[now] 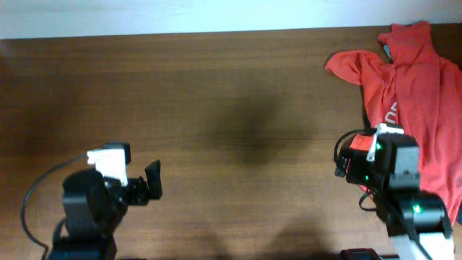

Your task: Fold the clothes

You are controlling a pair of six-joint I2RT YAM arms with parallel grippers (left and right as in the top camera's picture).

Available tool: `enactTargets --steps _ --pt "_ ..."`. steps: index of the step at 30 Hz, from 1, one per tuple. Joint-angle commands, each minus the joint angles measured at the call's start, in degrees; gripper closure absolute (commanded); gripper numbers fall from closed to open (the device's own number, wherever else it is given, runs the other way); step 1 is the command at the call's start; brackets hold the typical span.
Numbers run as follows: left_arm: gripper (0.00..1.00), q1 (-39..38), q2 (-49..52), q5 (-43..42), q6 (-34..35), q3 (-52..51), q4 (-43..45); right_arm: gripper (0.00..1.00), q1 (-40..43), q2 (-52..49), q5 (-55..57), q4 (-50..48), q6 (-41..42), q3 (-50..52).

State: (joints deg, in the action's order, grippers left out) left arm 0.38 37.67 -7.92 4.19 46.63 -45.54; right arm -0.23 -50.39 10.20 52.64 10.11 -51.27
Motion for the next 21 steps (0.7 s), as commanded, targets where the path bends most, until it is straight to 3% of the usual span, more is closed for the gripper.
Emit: enactTargets --steps 1,9,21 --pt "0.01 -0.3 5.9 -2.5 0.5 7.5 -3.4 0.01 0.0 -4.1 2.5 0.2 1.6 -2.1" --pt "0.01 -0.3 9.6 -2.6 0.5 9.2 -3.0 0.01 10.8 -18.8 4.7 -2.0 5.2 -2.0" --pt "0.01 -0.3 10.3 -2.6 0.5 9.2 -2.9 0.01 12.4 -41.2 3.1 -5.4 4.9 -2.0"
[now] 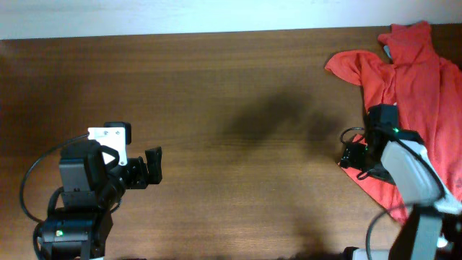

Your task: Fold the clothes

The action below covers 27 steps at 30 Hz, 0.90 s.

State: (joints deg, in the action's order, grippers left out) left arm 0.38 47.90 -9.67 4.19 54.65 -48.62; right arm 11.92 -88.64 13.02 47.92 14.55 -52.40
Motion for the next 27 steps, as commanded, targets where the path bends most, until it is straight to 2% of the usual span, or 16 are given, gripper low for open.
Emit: enactTargets --steps 1,6,12,17,21,27 --pt "0.01 -0.3 0.0 -0.8 0.5 1.2 0.2 0.01 0.2 -4.5 -0.2 -1.2 0.5 -0.9" --pt "0.01 -0.3 0.0 -0.8 0.5 1.2 0.2 0.02 0.1 -8.3 -1.0 -1.9 0.3 -0.7" --pt "0.01 -0.3 0.0 -0.8 0.5 1.2 0.5 0.18 0.1 -8.9 -1.0 -1.9 0.3 -0.6" --pt "0.01 -0.3 0.0 -0.8 0.5 1.2 0.8 0.25 0.1 -8.9 -0.9 -2.4 0.3 -0.6" --pt "0.01 -0.3 0.0 -0.8 0.5 1.2 0.8 0.41 0.1 -8.9 -0.9 -2.6 0.3 -0.6" --pt "0.01 -0.3 0.0 -0.8 0.5 1.2 1.2 0.72 0.1 -8.9 -0.9 -3.2 0.3 -0.6"
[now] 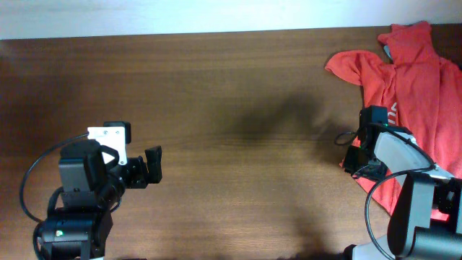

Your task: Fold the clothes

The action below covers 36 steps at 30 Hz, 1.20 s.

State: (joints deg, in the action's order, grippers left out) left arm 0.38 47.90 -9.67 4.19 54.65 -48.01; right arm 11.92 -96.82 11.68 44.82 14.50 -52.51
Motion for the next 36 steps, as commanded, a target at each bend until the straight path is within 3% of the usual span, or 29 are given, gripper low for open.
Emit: enactTargets --steps 1,6,15,27,33,36 --pt "0.01 -0.3 0.0 -0.8 0.5 1.2 0.7 0.79 0.1 -0.7 0.4 -0.1 0.4 -0.5" --pt "0.01 -0.3 0.0 -0.8 0.5 1.2 0.8 0.96 0.1 -0.7 0.4 -0.3 0.4 -0.5" --pt "0.01 -0.3 0.0 -0.6 0.5 1.2 0.9 0.96 0.1 0.9 -1.3 -0.2 0.3 -0.7" --pt "0.01 -0.3 0.0 -0.6 0.5 1.2 2.6 0.96 0.0 22.0 -8.8 -1.6 -3.9 -1.4" --pt "0.01 -0.3 0.0 -0.6 0.5 1.2 2.6 0.96 -1.0 24.4 -23.7 -2.5 -10.6 -1.9" --pt "0.01 -0.3 0.0 -0.5 0.5 1.2 2.6 0.96 -8.1 26.3 -28.5 -4.2 -11.3 -4.1"
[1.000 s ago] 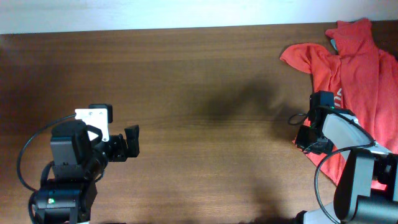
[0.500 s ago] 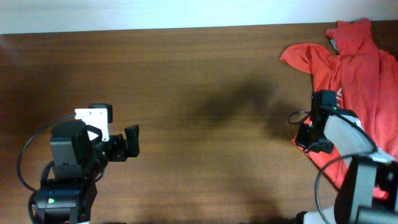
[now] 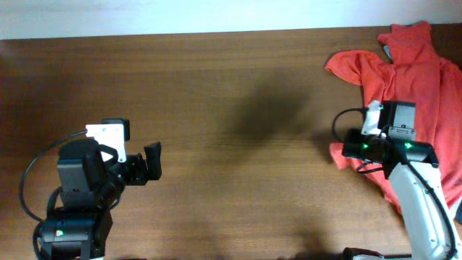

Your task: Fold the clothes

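A red garment lies crumpled along the table's right edge, with a sleeve sticking out to the left. My right gripper is low on the table at the garment's lower left hem. It is shut on a fold of red cloth that pokes out to its left. My left gripper rests over bare wood at the front left, far from the garment. It is open with nothing between its fingers.
The brown wooden table runs wide between the two arms. A white wall strip runs along the far edge. A black cable loops beside the left arm's base. The garment reaches the right border of the view.
My right gripper has moved left and a little toward the front, now shut on the garment's hem. The hem now pokes out farther left than before. The left arm has not moved.
At first my right arm stood at the front right beside the garment. Then its gripper reached down to the garment's left edge and stayed there. Now it holds the hem, drawn a little leftward. The left arm kept nearly still throughout.
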You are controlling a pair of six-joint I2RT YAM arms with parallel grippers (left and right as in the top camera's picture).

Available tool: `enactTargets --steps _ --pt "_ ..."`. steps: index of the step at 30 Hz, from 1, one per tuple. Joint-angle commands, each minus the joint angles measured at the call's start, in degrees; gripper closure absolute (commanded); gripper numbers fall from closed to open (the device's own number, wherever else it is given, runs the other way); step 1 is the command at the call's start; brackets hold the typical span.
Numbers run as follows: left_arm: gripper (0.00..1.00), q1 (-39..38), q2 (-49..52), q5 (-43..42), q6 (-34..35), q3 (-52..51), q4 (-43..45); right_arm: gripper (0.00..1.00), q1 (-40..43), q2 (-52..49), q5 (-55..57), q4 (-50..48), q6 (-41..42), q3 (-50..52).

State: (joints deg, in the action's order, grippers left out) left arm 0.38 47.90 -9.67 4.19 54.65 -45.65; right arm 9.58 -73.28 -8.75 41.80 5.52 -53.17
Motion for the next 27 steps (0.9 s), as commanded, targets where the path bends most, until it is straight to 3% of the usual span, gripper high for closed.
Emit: enactTargets --steps 1,5,12,18,19,20,21,22,23,27 --pt "0.01 -0.3 0.0 -0.5 0.5 1.2 0.2 0.96 -9.0 3.1 -8.0 -2.0 -2.3 -4.5" --pt "0.01 -0.3 0.0 -0.5 0.5 1.2 0.2 0.96 -22.1 3.0 -6.7 -7.2 -1.3 -8.0" --pt "0.01 -0.3 0.0 -0.5 0.5 1.2 0.2 0.96 -46.9 -3.6 6.6 -26.6 0.9 -9.0" --pt "0.01 -0.3 0.0 -0.4 0.5 1.2 0.2 0.96 -46.8 -6.8 26.1 -17.1 7.3 -8.9" --pt "0.01 -0.3 0.0 -0.4 0.5 1.2 0.2 0.93 -45.2 -6.7 26.7 -14.7 7.3 -8.9" --pt "0.01 -0.3 0.0 -0.4 0.5 1.2 0.2 0.77 -41.9 -6.7 26.8 -11.3 7.3 -8.9" --pt "0.01 -0.3 0.0 -0.4 0.5 1.2 0.2 0.68 -40.6 -6.7 26.8 -10.2 7.5 -8.9" --pt "0.01 -0.3 0.0 -0.4 0.5 1.2 0.2 0.46 -37.9 -6.8 26.1 -8.4 7.5 -8.9" --pt "0.01 -0.3 0.0 -0.4 0.5 1.2 0.2 0.33 -35.2 -6.9 25.2 -7.0 7.4 -8.9" --pt "0.01 -0.3 0.0 -0.4 0.5 1.2 0.2 0.30 -27.6 -8.8 23.4 -2.9 6.8 -8.9"
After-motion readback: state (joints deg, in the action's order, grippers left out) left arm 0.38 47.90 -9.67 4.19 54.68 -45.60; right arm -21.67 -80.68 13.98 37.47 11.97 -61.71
